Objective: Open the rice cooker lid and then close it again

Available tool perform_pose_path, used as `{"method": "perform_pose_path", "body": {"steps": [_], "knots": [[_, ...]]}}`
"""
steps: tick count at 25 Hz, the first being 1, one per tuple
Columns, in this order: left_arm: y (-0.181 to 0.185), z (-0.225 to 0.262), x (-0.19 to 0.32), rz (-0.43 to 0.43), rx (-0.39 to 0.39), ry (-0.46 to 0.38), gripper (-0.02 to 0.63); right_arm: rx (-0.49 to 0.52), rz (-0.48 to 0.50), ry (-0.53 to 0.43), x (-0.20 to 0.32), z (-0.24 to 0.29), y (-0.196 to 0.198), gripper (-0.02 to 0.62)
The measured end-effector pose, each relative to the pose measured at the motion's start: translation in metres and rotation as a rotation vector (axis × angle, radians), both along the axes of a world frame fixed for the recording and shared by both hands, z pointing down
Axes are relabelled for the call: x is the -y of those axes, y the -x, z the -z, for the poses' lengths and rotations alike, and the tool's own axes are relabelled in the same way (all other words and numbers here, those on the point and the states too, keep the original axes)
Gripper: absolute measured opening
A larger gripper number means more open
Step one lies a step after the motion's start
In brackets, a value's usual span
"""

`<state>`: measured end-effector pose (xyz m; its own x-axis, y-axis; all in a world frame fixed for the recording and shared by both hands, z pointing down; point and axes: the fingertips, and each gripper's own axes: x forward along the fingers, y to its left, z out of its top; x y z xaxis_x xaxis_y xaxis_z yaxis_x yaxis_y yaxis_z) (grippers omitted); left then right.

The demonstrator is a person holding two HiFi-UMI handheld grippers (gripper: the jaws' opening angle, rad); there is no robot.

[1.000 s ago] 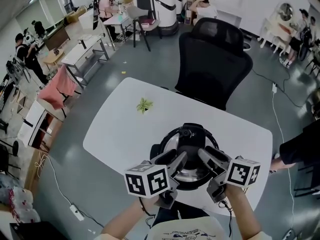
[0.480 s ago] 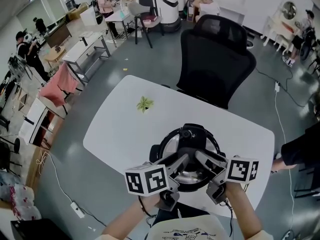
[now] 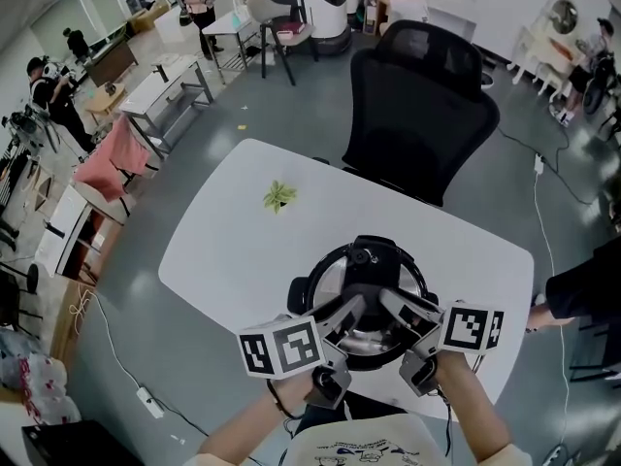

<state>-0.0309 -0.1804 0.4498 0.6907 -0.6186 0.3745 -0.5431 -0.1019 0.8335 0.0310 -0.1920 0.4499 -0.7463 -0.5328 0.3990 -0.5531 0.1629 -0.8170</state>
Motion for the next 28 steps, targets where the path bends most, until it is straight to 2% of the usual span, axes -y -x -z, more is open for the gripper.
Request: {"method": "perform_pose_path", "body": {"steps": [6, 10, 13, 21, 25, 28], "knots": [[0.000, -0.002, -0.001, -0.009, -0.002, 0.005, 0.152, -0.074, -0.029, 0.028, -0.003, -0.009, -0.012, 0.155], [0.000, -0.002, -0.001, -0.030, 0.006, 0.008, 0.152, 0.024, -0.034, 0.004, -0.002, -0.001, 0.000, 0.153], [0.000, -0.002, 0.000, -0.062, 0.018, 0.006, 0.152, 0.039, -0.063, 0.002, -0.003, -0.001, 0.001, 0.153], [0.000, -0.004, 0.003, -0.156, 0.041, 0.003, 0.153, -0.024, -0.148, 0.006, -0.005, -0.007, -0.006, 0.153], [-0.001, -0.006, 0.009, -0.218, 0.067, -0.020, 0.156, 0.046, -0.204, 0.004, -0.005, -0.006, 0.000, 0.150], [-0.004, -0.005, 0.012, -0.271, 0.081, -0.024, 0.160, -0.011, -0.251, 0.011, -0.007, -0.009, -0.009, 0.150]]}}
